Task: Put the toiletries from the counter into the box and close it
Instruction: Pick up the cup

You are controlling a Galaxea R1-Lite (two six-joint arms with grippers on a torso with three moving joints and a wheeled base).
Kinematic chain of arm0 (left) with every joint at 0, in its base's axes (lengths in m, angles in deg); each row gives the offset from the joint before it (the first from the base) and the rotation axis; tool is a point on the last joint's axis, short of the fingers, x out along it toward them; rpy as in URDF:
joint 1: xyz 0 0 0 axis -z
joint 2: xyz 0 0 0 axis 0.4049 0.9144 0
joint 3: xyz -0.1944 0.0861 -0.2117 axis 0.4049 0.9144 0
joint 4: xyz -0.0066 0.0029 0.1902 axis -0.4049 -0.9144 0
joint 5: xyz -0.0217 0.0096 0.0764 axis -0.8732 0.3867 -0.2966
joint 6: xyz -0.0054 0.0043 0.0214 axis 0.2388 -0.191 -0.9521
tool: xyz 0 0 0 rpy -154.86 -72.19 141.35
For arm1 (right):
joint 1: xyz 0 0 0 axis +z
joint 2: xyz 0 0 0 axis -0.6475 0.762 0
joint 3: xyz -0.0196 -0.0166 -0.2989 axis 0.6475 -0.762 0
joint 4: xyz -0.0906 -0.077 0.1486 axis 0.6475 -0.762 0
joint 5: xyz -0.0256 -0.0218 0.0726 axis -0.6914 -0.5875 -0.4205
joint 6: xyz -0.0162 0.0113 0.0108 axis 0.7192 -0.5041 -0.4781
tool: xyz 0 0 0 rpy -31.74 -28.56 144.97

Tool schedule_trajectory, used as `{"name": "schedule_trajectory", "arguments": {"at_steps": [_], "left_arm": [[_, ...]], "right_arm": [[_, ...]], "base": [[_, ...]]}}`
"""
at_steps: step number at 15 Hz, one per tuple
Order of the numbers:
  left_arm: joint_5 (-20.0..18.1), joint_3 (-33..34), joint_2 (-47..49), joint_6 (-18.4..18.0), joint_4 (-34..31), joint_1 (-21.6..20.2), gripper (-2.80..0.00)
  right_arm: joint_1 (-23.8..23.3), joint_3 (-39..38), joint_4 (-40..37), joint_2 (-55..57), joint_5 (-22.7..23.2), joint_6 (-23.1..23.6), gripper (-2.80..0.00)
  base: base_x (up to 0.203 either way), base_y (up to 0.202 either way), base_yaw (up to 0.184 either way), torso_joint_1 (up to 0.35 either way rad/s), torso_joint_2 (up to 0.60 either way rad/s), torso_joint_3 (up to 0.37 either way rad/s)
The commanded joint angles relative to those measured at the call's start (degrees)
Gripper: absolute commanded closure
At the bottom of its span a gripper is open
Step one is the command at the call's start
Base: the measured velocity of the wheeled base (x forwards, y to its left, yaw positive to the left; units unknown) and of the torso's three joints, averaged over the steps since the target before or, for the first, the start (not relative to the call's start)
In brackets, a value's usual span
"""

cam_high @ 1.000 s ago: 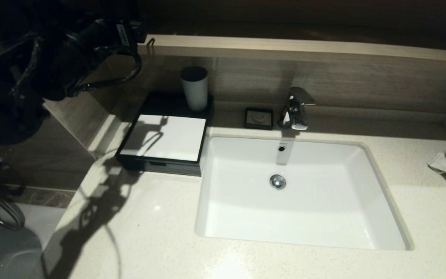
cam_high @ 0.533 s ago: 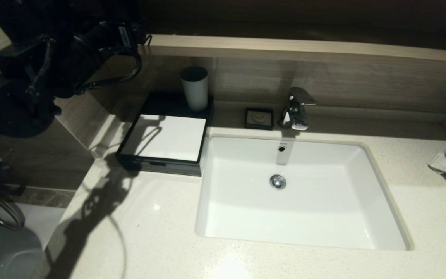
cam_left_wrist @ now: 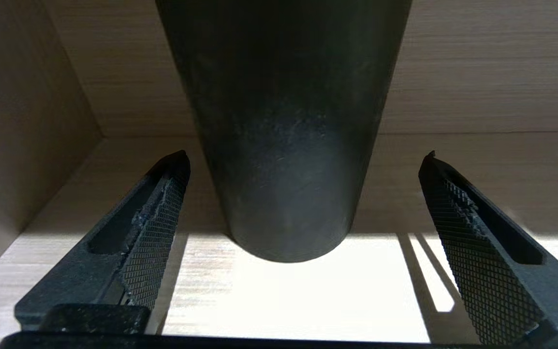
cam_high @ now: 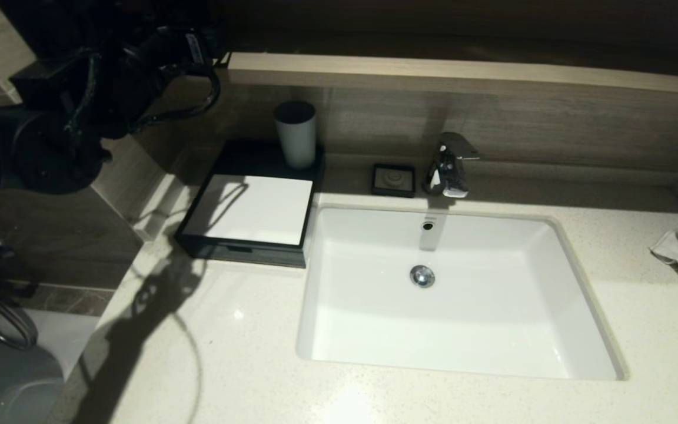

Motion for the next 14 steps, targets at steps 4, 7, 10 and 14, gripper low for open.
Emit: {"name": "schedule_trajectory", "arguments": {"at_steps": [4, 7, 10, 14], "left_arm": [[-0.01, -1.04, 0.94, -0.07, 0.18, -0.54, -2.8], [0.15, -2.7, 1.39, -0.07, 0.0, -0.54, -2.8], [0.24, -2.88, 1.87, -0.07, 0.26, -0.54, -2.8], [0.25, -3.31, 1.96, -0.07, 0.26, -0.62, -2.8]], "right_arm": [[0.0, 0.0, 0.02, 0.0, -0.02, -0.02, 0.0], [0.0, 0.0, -0.03, 0.0, -0.02, -0.02, 0.0], [0.0, 0.0, -0.03, 0.0, -0.02, -0.02, 0.0], [0.0, 0.0, -0.03, 0.08, -0.02, -0.02, 0.0]], "base": [[0.0, 0.0, 0.0, 0.0, 0.0, 0.0], [0.0, 0.0, 0.0, 0.0, 0.0, 0.0], [0.0, 0.0, 0.0, 0.0, 0.0, 0.0], [0.0, 0.0, 0.0, 0.0, 0.0, 0.0]]}}
